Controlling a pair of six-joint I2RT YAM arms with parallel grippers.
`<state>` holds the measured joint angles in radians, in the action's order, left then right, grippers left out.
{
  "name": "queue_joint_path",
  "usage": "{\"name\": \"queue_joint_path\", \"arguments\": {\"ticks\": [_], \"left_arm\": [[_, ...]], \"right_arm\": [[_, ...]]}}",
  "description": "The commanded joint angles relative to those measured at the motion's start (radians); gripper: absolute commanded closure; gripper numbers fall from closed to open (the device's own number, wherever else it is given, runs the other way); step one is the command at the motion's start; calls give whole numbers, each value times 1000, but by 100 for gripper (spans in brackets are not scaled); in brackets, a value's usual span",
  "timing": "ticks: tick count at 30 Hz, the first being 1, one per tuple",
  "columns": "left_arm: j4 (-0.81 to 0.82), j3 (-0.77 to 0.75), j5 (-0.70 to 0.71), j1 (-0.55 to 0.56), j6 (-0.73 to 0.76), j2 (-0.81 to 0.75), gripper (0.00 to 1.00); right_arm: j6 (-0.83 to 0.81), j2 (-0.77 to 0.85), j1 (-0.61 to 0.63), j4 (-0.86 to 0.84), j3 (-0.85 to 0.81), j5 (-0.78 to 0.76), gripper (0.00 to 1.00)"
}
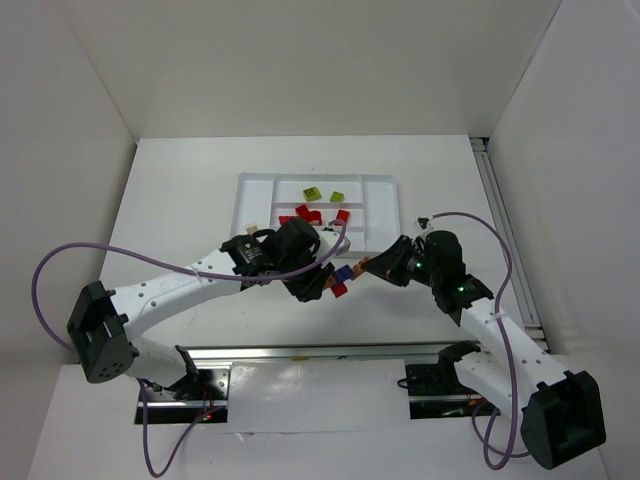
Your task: Sort the legos into containers by color
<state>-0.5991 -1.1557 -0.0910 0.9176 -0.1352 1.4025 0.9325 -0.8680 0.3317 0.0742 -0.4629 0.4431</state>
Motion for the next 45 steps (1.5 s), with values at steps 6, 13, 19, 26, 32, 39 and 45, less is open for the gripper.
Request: {"name": "queue_joint_path", "arguments": {"ticks": [6,13,19,26,32,39,45], "left_arm": [[54,-9,-12,-13,5,18,100],[64,5,77,-124,-63,20,100],[44,36,77,-270,-118,-77,100],[44,5,76,-309,-155,-97,100],[44,-28,37,-309,-188,-68,100],[65,-47,7,-309,-199,-68,100],[99,-38,-52,-309,-190,-68,100]], "right_arm": [[-23,32,7,12,-42,-160,94],[-87,-15,7,93,-134,-314,94],[-150,-201,7,12,-236,-360,94],[-247,-423,-40,-22,-434,-497,94],[-308,-636,-59,-53,-545,-540,91],[-345,-721,-59,18,-668,-527,26],[-371,-494,-68,19,-564,-339,40]]}}
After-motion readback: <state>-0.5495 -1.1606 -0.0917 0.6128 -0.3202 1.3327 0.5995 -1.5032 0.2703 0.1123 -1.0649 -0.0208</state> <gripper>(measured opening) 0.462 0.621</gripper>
